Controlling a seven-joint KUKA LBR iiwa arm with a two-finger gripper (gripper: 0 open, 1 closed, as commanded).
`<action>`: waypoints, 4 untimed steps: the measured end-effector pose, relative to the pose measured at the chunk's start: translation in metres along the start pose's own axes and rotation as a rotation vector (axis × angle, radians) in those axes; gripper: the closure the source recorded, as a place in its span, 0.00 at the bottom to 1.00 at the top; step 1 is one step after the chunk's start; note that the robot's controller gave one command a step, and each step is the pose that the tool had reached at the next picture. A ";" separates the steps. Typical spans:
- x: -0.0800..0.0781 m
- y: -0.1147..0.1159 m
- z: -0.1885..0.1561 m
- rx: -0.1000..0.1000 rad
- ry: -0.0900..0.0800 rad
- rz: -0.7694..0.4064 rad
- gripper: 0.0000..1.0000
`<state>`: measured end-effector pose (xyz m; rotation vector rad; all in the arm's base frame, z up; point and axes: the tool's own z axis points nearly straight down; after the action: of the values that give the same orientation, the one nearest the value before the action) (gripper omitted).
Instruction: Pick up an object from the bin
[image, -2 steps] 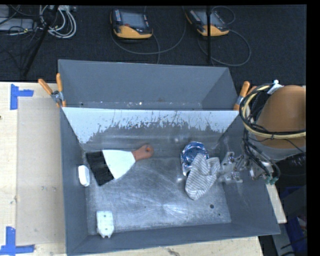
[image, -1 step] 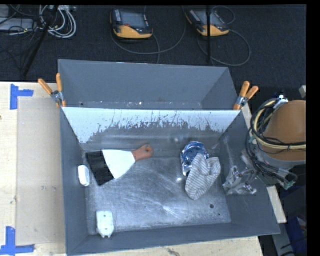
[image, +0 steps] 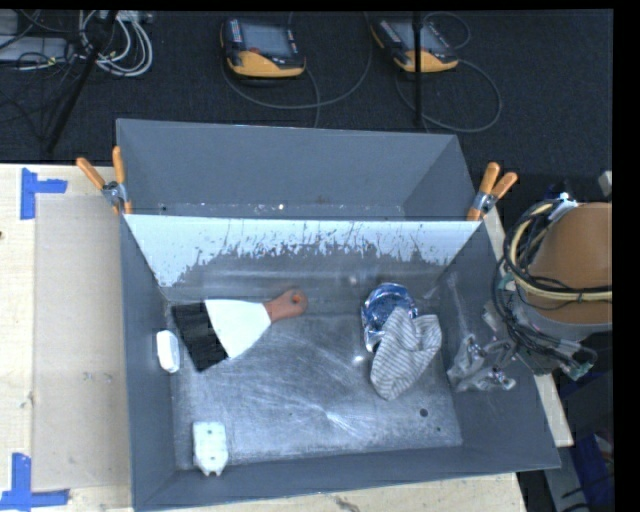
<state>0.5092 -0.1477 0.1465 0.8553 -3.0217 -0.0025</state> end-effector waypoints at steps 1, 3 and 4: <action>-0.008 0.009 -0.009 0.001 -0.001 -0.031 1.00; 0.003 0.027 -0.099 -0.003 0.000 -0.378 1.00; -0.040 0.020 0.014 0.003 -0.002 -0.388 0.00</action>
Offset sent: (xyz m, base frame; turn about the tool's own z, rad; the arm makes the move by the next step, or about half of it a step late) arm -0.0391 0.0291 0.0893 -0.3755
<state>0.5325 -0.1099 0.1322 1.4234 -2.8034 0.0014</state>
